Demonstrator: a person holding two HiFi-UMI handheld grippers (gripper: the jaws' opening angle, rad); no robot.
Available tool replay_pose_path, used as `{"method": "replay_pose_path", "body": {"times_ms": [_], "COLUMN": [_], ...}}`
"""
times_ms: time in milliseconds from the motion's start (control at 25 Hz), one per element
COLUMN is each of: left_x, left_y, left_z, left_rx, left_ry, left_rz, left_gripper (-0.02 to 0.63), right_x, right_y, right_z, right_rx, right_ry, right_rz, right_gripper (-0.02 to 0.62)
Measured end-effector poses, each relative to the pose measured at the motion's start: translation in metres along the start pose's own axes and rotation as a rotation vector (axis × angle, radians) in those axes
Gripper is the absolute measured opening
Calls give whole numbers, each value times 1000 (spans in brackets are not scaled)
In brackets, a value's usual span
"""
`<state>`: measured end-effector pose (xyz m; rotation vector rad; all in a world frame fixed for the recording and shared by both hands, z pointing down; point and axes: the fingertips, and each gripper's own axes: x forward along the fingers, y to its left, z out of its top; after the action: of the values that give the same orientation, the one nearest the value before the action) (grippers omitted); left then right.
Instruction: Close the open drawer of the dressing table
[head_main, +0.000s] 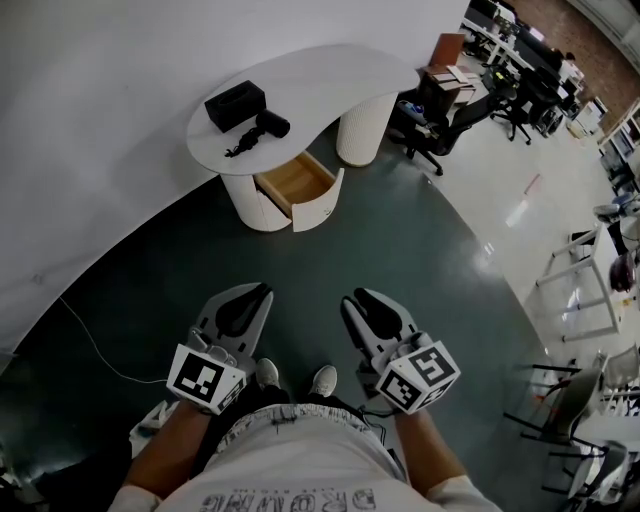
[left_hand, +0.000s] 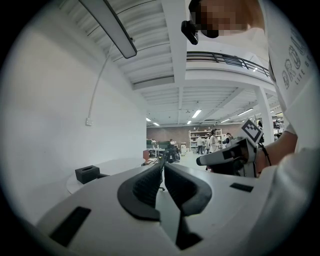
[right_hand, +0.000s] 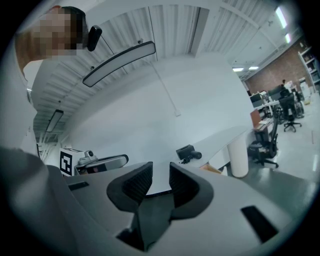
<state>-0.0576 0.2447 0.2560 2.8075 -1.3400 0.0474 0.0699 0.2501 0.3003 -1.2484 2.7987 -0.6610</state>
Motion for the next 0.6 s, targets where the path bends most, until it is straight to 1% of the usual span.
{"method": "replay_pose_path", "body": {"times_ms": [320, 600], "left_x": [8, 10], "left_y": [-14, -36], "left_z": [-2, -9], "left_rx": [-1, -4], "left_ry": [-1, -7], "left_rz": [25, 60], "left_gripper": [41, 40], "right_x": [-14, -32], "right_y": [-13, -25], "right_z": [1, -3], "right_rx": [-5, -14], "right_ry": [4, 8], "right_rz": [14, 41], "right_gripper": [129, 132]}}
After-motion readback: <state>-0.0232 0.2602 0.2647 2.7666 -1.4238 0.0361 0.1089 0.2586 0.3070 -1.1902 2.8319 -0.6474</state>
